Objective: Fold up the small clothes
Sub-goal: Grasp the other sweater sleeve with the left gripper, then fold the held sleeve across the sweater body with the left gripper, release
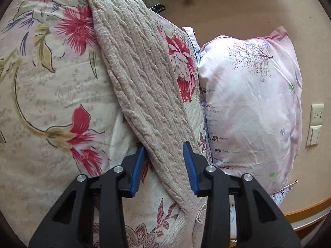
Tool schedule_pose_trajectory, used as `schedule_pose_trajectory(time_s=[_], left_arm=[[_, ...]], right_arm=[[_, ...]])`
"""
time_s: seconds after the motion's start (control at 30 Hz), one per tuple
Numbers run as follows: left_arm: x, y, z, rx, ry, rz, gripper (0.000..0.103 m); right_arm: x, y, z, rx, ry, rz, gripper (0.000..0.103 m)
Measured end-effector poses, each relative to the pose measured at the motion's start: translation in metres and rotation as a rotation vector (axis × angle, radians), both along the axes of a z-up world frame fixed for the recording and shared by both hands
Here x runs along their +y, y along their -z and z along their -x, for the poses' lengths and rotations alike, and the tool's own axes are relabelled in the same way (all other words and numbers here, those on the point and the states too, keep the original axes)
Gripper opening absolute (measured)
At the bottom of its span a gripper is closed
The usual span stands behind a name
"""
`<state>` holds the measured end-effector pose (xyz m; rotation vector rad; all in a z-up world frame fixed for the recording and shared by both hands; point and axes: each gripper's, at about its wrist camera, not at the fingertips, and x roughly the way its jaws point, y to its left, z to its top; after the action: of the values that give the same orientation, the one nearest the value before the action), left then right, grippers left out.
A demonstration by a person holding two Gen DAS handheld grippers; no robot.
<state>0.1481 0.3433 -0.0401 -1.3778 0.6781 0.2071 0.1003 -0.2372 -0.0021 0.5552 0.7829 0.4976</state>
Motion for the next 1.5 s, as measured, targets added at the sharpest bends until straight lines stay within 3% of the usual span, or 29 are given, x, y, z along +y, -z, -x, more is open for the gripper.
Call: schedule_pose_trajectory(time_s=[0.23, 0.4, 0.6, 0.7, 0.8, 0.93, 1.1, 1.13, 1.2, 1.3, 1.43, 1.5], left_arm=[[0.005, -0.007, -0.003, 0.011, -0.054, -0.057, 0.017], [-0.012, -0.037, -0.014, -0.051, -0.009, -0.179, 0.007], [-0.076, -0.090, -0.033, -0.289, 0.197, -0.246, 0.007], [-0.127, -0.105, -0.041, -0.404, 0.353, -0.226, 0.007], [-0.179, -0.106, -0.048, -0.455, 0.493, -0.200, 0.007], [-0.238, -0.077, -0.058, -0.409, 0.633, -0.175, 0.007], [-0.281, -0.022, -0.064, -0.210, 0.788, -0.171, 0.011], [-0.280, -0.017, -0.061, -0.196, 0.788, -0.167, 0.014], [-0.269, -0.016, -0.055, -0.199, 0.737, -0.159, 0.039], [-0.241, -0.022, -0.046, -0.214, 0.622, -0.146, 0.056], [-0.207, -0.021, -0.049, -0.186, 0.505, -0.097, 0.056], [-0.195, -0.013, -0.051, -0.171, 0.448, -0.030, 0.045]], right_arm=[[-0.011, 0.004, 0.006, 0.006, 0.015, 0.006, 0.102], [-0.019, 0.008, 0.007, 0.012, 0.026, 0.004, 0.102], [-0.025, 0.014, 0.006, 0.030, 0.040, -0.004, 0.102], [-0.024, 0.015, 0.006, 0.036, 0.041, 0.003, 0.102], [-0.023, 0.015, 0.007, 0.037, 0.041, 0.011, 0.102], [-0.023, 0.014, 0.007, 0.041, 0.042, 0.015, 0.102], [-0.026, 0.018, 0.006, 0.058, 0.047, 0.017, 0.102], [-0.026, 0.018, 0.006, 0.057, 0.048, 0.014, 0.102], [-0.027, 0.018, 0.006, 0.054, 0.050, 0.012, 0.102], [-0.026, 0.018, 0.007, 0.052, 0.050, 0.015, 0.102], [-0.025, 0.018, 0.009, 0.043, 0.044, 0.016, 0.102], [-0.027, 0.018, 0.009, 0.039, 0.039, 0.011, 0.102]])
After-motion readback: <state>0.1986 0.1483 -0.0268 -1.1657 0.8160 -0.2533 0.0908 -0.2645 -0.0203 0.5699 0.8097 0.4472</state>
